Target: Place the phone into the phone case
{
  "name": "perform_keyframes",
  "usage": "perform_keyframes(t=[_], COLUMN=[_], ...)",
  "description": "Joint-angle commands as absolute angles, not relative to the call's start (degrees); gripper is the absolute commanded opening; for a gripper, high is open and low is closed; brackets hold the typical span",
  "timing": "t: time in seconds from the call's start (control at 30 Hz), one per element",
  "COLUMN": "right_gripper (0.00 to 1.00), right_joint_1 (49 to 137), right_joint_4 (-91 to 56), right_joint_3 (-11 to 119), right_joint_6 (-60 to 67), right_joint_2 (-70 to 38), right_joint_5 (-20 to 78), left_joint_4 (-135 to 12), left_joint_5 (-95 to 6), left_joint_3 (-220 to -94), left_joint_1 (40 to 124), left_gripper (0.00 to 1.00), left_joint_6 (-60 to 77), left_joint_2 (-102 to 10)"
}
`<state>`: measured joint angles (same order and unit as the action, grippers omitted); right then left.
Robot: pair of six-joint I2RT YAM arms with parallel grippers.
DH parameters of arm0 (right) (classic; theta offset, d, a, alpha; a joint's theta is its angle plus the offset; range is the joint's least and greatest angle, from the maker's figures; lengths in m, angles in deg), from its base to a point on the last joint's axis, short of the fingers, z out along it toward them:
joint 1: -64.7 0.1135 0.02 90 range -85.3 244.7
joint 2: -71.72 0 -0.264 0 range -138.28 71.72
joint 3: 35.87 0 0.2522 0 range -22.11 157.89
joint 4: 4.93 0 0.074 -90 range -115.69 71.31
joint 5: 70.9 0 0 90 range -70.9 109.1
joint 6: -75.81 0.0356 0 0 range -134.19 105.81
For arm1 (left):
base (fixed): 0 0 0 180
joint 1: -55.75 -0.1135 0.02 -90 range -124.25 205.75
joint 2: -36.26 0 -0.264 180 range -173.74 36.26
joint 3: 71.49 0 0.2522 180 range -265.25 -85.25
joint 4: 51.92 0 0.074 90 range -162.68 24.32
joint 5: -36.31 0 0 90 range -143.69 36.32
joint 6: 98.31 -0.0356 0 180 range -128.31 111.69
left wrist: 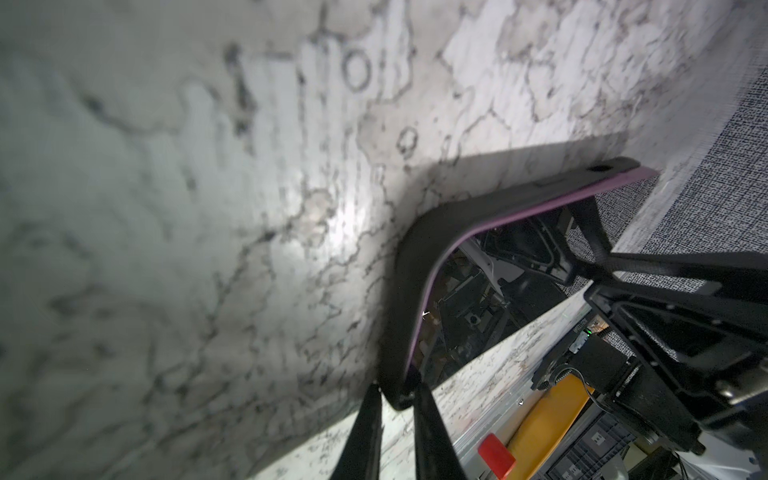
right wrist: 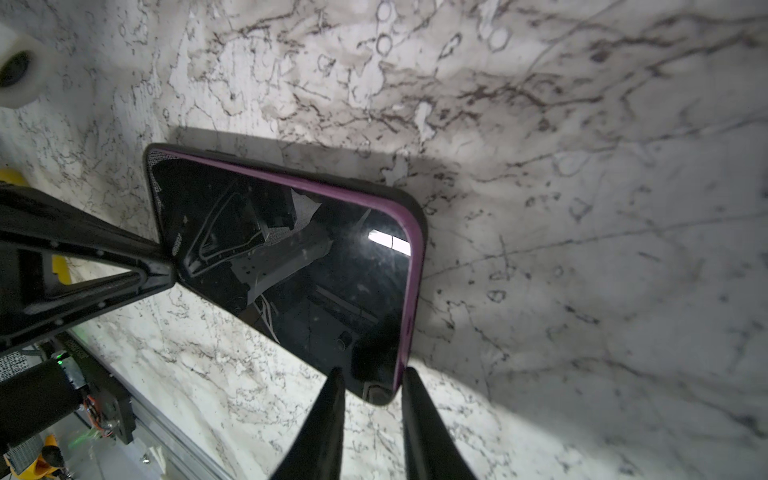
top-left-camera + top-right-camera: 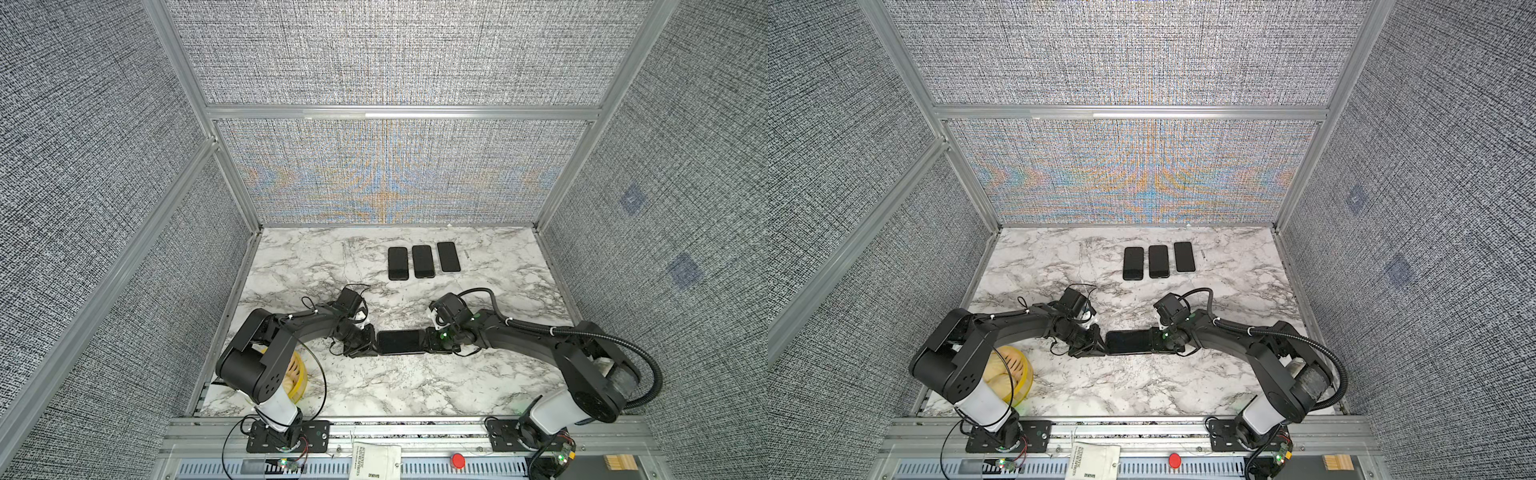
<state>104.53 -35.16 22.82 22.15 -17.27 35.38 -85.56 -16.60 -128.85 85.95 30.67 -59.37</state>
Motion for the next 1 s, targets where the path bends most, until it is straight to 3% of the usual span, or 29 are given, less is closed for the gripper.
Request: perform_keyframes(t=[0.0, 0.37, 0.97], right_gripper=[0.24, 0.12, 0.09], right_joint_1=[104.83, 106.06, 106.27], right_joint_4=[-34.71, -32.7, -30.87], right_joint_3=[23.15, 22.71, 20.0], right_joint_6=[21.76, 22.88, 24.64], right_joint_2=[-17.78, -19.5, -22.25], right_joint_5=[35.63, 36.85, 35.89], left_joint_4=[-87.19, -86.99, -86.07], left_joint_5=[-20.03, -19.94, -19.32], left_joint_3=[-129.06, -129.5, -129.55], left_joint_1=[86.16, 86.16, 86.16], left_gripper=[0.16, 0.16, 0.16], left_joint_6=[29.68, 29.4, 29.31], left_joint_2=[-59.85, -59.87, -60.42])
